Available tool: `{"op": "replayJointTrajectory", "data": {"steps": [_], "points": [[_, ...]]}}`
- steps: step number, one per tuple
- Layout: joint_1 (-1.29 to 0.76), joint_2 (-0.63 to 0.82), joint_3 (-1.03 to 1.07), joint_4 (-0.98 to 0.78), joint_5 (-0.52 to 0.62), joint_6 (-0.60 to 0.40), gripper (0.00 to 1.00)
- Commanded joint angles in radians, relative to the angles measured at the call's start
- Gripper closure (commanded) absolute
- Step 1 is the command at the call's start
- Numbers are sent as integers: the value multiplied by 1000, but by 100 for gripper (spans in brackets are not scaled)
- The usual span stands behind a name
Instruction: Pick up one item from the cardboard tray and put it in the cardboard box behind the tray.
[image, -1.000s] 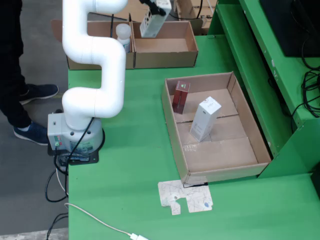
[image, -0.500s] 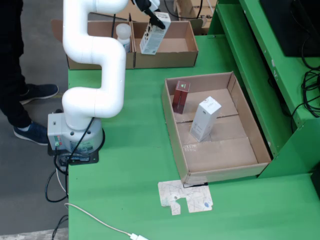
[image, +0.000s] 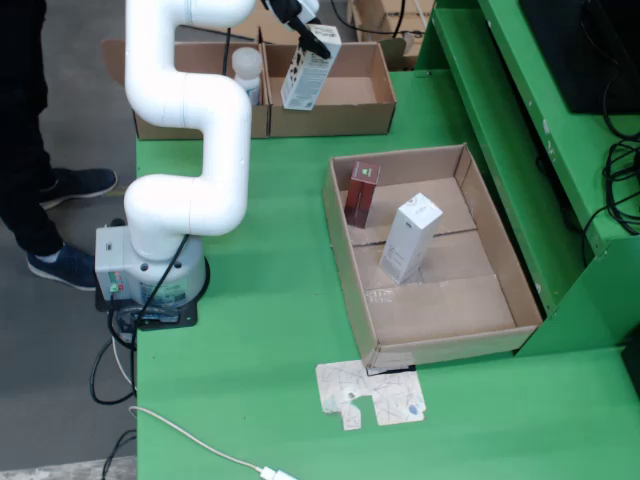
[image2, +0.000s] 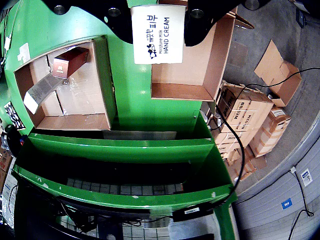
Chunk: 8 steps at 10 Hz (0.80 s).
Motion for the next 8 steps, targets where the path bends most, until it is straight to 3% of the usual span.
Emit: {"op": "replayJointTrajectory", "data": {"steps": [1,8], "points": [[44,35,24,68,-50,2,100],[82,-37,24,263,-129,-89,100]]}}
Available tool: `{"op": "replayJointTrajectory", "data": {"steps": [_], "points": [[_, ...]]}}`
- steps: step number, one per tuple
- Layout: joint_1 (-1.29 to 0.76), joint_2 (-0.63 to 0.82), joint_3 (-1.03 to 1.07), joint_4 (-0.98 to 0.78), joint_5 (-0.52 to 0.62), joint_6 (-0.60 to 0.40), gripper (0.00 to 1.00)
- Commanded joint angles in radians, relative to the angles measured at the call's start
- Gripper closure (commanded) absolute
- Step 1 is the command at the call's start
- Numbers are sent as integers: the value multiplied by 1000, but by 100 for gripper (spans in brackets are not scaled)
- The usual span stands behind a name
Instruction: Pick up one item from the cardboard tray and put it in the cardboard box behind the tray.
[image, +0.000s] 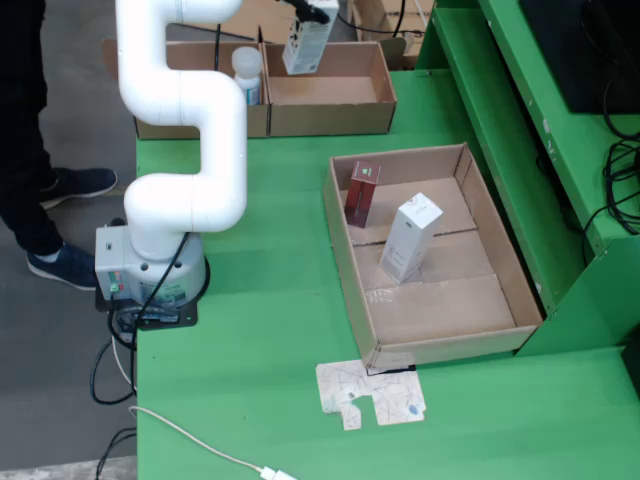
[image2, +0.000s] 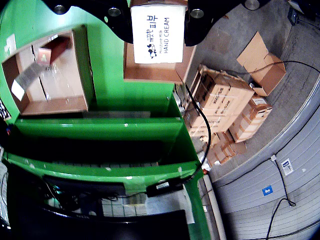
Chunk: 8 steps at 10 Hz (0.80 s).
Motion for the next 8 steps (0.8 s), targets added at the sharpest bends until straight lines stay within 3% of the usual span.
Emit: {"op": "replayJointTrajectory", "data": {"steps": [1,8], "points": [[-1,-13,26,53,-8,-13,100],[-10,-8,26,-53,39,47,100]]}}
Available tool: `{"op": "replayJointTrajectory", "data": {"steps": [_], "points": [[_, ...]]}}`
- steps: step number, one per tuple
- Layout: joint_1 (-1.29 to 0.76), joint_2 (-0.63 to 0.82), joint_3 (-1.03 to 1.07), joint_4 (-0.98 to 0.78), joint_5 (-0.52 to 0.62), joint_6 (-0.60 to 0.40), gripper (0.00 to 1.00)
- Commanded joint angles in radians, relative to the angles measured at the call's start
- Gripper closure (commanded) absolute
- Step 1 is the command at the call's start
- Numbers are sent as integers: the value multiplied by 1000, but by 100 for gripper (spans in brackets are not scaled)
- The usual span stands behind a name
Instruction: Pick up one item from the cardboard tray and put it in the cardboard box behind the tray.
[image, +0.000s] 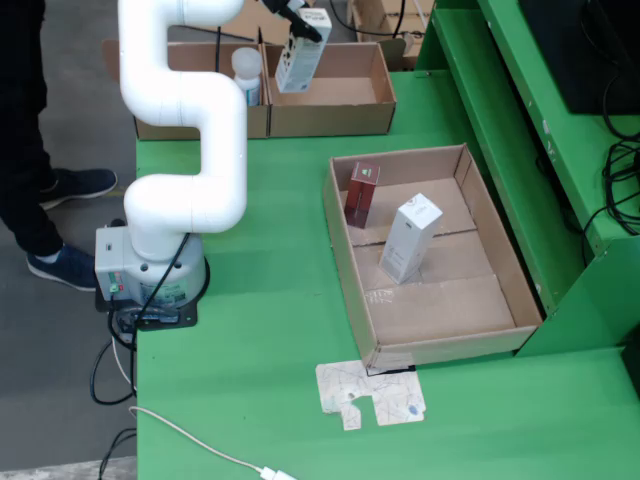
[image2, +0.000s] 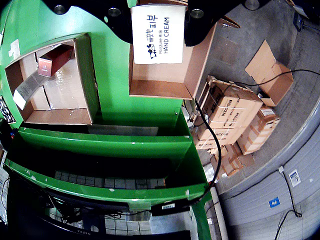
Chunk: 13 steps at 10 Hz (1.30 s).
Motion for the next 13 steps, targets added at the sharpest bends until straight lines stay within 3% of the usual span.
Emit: {"op": "replayJointTrajectory", "data": {"steps": [1,13], "points": [[-3,22,26,4,-4,11,100],[-9,11,26,-40,7,44,100]]}}
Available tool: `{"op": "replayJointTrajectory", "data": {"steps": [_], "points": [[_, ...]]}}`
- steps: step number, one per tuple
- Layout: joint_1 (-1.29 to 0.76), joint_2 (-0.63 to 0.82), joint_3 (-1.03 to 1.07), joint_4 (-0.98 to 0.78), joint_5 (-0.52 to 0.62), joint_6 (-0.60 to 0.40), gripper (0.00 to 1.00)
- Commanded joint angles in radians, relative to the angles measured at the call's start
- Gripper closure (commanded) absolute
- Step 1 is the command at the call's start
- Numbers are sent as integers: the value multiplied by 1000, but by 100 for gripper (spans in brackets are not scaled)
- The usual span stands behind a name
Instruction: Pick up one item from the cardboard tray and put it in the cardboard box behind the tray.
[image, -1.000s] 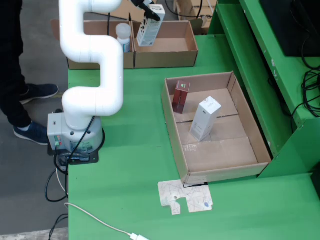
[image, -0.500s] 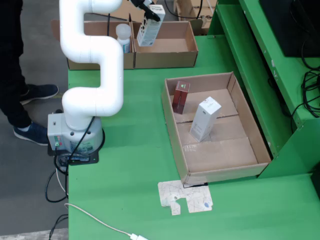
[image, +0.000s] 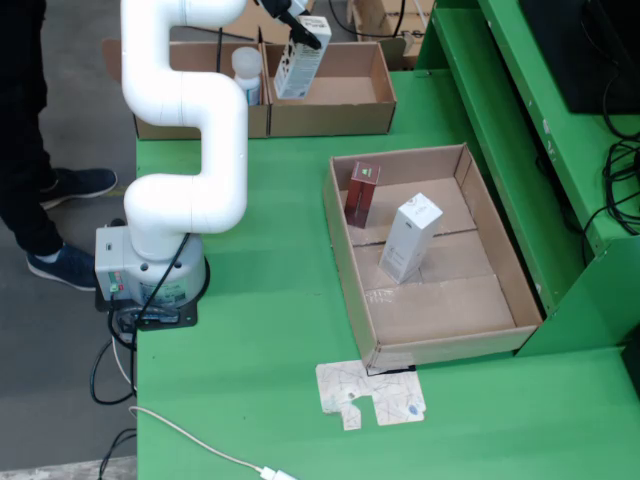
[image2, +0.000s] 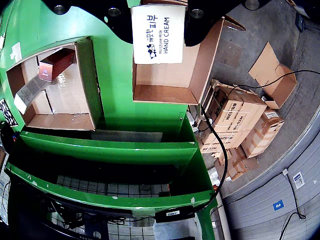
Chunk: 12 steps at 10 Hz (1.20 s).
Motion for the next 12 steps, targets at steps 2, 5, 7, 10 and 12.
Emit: {"op": "replayJointTrajectory", "data": {"steps": [2,5,7,10,12], "points": [[0,22,26,-7,-18,19,100],[4,13,26,22,-30,9,100],[9,14,26,20,-35,18,100],[9,14,26,15,-33,23,100],[9,14,26,15,-33,23,100]]}}
